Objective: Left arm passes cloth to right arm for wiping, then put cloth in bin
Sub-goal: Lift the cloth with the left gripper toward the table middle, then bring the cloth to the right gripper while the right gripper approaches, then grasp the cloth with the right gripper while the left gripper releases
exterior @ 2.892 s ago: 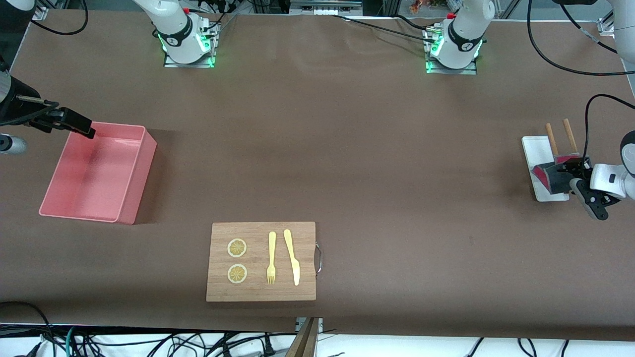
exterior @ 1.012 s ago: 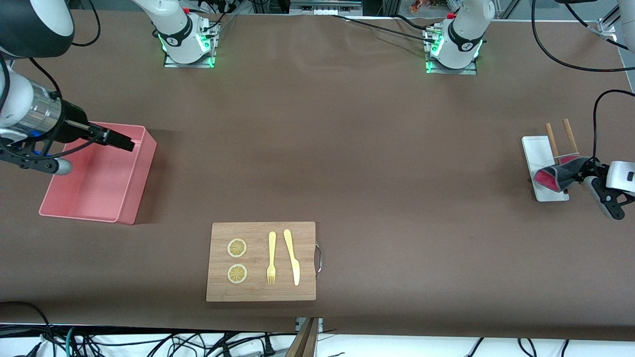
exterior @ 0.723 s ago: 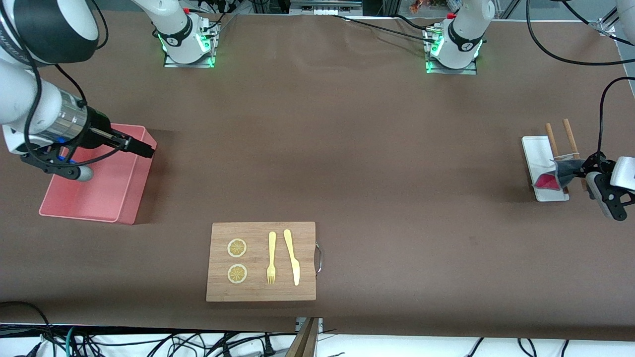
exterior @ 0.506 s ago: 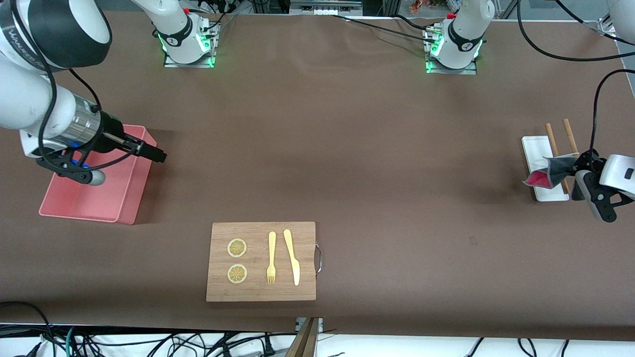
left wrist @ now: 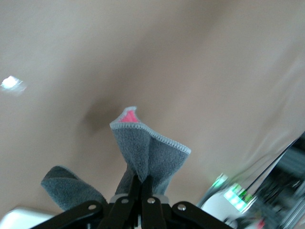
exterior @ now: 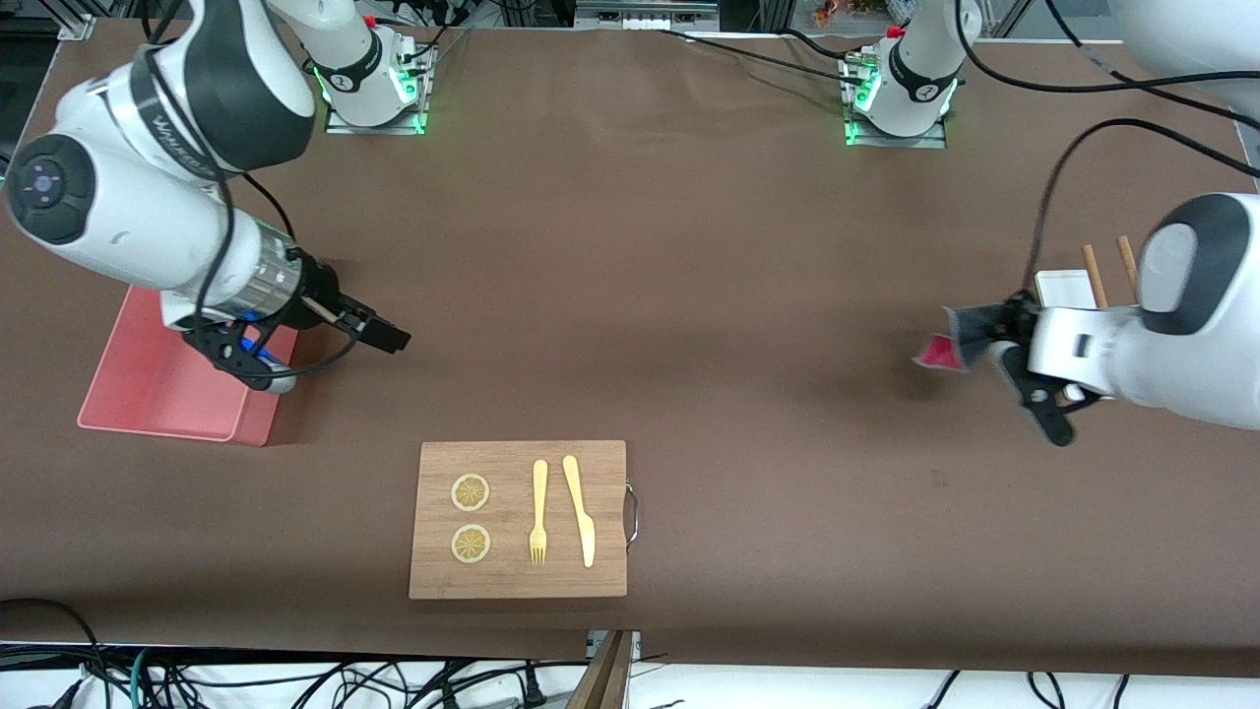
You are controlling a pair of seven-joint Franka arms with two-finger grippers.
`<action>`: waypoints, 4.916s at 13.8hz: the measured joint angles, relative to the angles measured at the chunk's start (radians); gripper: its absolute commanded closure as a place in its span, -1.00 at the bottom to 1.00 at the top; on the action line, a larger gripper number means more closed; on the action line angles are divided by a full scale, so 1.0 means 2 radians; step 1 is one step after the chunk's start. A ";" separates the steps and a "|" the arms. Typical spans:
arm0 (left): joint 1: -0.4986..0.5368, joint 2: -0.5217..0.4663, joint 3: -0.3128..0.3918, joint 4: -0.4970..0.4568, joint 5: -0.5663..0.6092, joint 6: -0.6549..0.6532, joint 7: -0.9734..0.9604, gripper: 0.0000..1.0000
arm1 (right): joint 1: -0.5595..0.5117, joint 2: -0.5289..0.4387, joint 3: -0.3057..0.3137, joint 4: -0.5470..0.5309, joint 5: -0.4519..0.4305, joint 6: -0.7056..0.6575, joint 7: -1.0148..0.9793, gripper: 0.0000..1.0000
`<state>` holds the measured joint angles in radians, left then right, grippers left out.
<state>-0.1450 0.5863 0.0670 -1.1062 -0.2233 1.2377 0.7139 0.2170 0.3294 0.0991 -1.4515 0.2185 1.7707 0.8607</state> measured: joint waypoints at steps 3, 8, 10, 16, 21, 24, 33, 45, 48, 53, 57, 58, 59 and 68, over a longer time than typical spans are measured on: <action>-0.048 0.000 0.000 0.000 -0.093 0.000 -0.151 1.00 | 0.019 0.011 0.000 0.000 0.027 0.035 0.069 -1.00; -0.063 0.023 0.003 0.000 -0.260 0.010 -0.276 1.00 | 0.068 0.037 0.001 0.000 0.030 0.090 0.172 -1.00; -0.067 0.029 0.003 0.000 -0.301 0.025 -0.320 1.00 | 0.086 0.046 0.001 0.000 0.030 0.111 0.207 -1.00; -0.120 0.030 0.002 0.004 -0.365 0.102 -0.529 1.00 | 0.118 0.066 0.001 0.000 0.031 0.143 0.266 -1.00; -0.154 0.029 0.002 0.008 -0.373 0.144 -0.653 1.00 | 0.119 0.067 0.001 0.003 0.070 0.144 0.270 -1.00; -0.165 0.029 0.002 0.008 -0.391 0.174 -0.685 1.00 | 0.120 0.067 0.000 0.005 0.073 0.144 0.270 -1.00; -0.165 0.029 0.002 0.008 -0.401 0.196 -0.727 1.00 | 0.122 0.068 0.000 0.004 0.129 0.101 0.270 -0.49; -0.164 0.029 0.003 0.008 -0.401 0.197 -0.728 1.00 | 0.121 0.076 -0.002 0.003 0.183 0.094 0.270 1.00; -0.164 0.029 0.004 0.008 -0.401 0.197 -0.728 0.19 | 0.120 0.076 -0.003 0.004 0.183 0.094 0.270 1.00; -0.160 0.027 0.007 0.009 -0.401 0.197 -0.719 -1.00 | 0.120 0.076 -0.006 0.004 0.183 0.094 0.270 1.00; -0.154 0.025 0.008 0.009 -0.400 0.193 -0.716 -1.00 | 0.120 0.078 -0.006 0.003 0.183 0.093 0.268 1.00; -0.153 0.025 0.009 0.009 -0.396 0.187 -0.716 -1.00 | 0.120 0.079 -0.006 0.003 0.183 0.093 0.266 1.00; -0.153 0.024 0.010 0.009 -0.380 0.181 -0.715 -1.00 | 0.121 0.082 -0.006 0.003 0.182 0.093 0.264 1.00; -0.139 -0.016 0.013 -0.019 -0.232 0.150 -0.710 -1.00 | 0.133 0.120 -0.004 -0.008 0.113 0.023 0.192 1.00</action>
<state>-0.4236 0.5553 0.0930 -1.1442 -0.6863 1.5378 -0.7068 0.4838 0.5695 0.0902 -1.4673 0.4441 1.8167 1.2454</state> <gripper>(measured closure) 0.000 0.978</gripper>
